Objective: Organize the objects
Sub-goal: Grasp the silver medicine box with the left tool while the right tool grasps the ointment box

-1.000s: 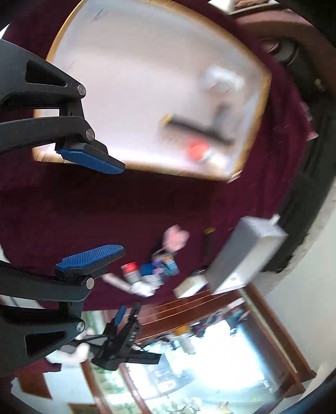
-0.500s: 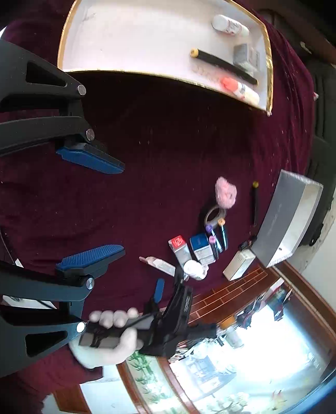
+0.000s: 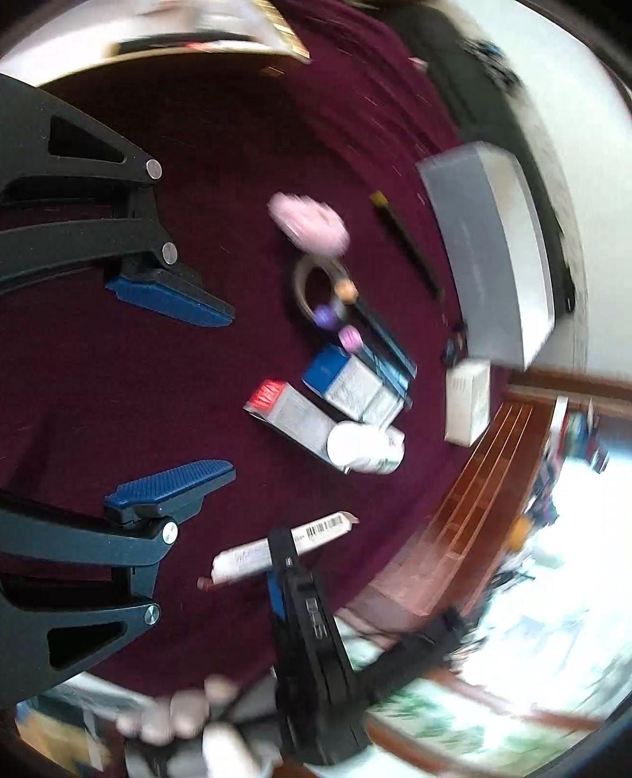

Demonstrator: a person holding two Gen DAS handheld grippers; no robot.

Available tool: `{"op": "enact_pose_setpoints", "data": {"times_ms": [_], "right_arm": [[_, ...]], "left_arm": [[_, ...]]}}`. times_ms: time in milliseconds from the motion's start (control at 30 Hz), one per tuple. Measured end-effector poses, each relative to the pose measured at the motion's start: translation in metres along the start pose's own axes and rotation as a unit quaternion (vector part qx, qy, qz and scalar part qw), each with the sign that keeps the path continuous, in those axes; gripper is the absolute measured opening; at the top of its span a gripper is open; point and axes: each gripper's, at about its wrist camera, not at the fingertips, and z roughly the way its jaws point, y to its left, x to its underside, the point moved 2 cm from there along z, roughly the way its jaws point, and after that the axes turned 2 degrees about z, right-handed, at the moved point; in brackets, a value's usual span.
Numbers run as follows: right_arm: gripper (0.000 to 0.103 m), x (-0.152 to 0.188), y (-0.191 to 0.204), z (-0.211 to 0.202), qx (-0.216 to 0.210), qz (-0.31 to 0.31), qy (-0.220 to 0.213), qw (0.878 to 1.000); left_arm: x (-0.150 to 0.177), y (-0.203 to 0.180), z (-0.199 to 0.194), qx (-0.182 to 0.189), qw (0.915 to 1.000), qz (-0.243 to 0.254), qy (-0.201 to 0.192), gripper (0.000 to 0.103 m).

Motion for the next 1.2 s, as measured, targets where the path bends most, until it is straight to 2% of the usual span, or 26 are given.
{"op": "enact_pose_setpoints", "data": {"times_ms": [100,167,367,400,433,533,733,833,933,1067,1200], "right_arm": [[0.039,0.001,-0.005,-0.001,-0.011,0.002,0.001,1.000],[0.039,0.000,-0.003,-0.002,-0.011,0.001,0.001,1.000],[0.041,0.003,-0.004,-0.005,-0.002,-0.011,-0.002,1.000],[0.041,0.002,-0.003,-0.003,-0.002,-0.011,-0.002,1.000],[0.041,0.002,-0.003,-0.004,-0.002,-0.011,-0.001,1.000],[0.041,0.003,-0.003,-0.004,-0.001,-0.013,-0.001,1.000],[0.041,0.004,-0.002,-0.004,-0.002,-0.012,-0.002,1.000],[0.045,0.003,0.000,-0.003,-0.004,-0.012,-0.001,1.000],[0.051,0.001,0.005,-0.001,0.001,-0.014,0.000,1.000],[0.054,0.001,0.010,0.000,0.024,-0.020,0.004,1.000],[0.054,0.004,0.020,0.003,0.063,-0.038,-0.002,0.997]], "left_arm": [[-0.007,-0.015,0.023,-0.003,0.9986,0.052,0.006,0.051],[-0.011,-0.020,0.035,-0.008,0.9975,0.069,0.012,0.051],[-0.027,-0.027,0.066,-0.017,0.9975,0.065,0.021,0.050],[-0.028,-0.025,0.070,-0.025,0.9975,0.058,0.031,0.043],[-0.028,-0.022,0.077,-0.019,0.9978,0.038,0.052,0.025],[-0.023,-0.017,0.074,0.009,0.9981,0.001,0.061,0.022],[0.013,0.002,0.028,0.026,0.9973,-0.023,0.065,0.022],[0.027,0.005,0.010,0.028,0.9973,-0.033,0.059,0.025],[0.024,0.000,0.013,0.013,0.9977,-0.023,0.062,0.037],[0.013,-0.013,0.023,-0.006,0.9986,0.003,0.052,0.040],[0.009,-0.028,0.044,-0.051,0.9966,0.028,0.059,0.040]]}}
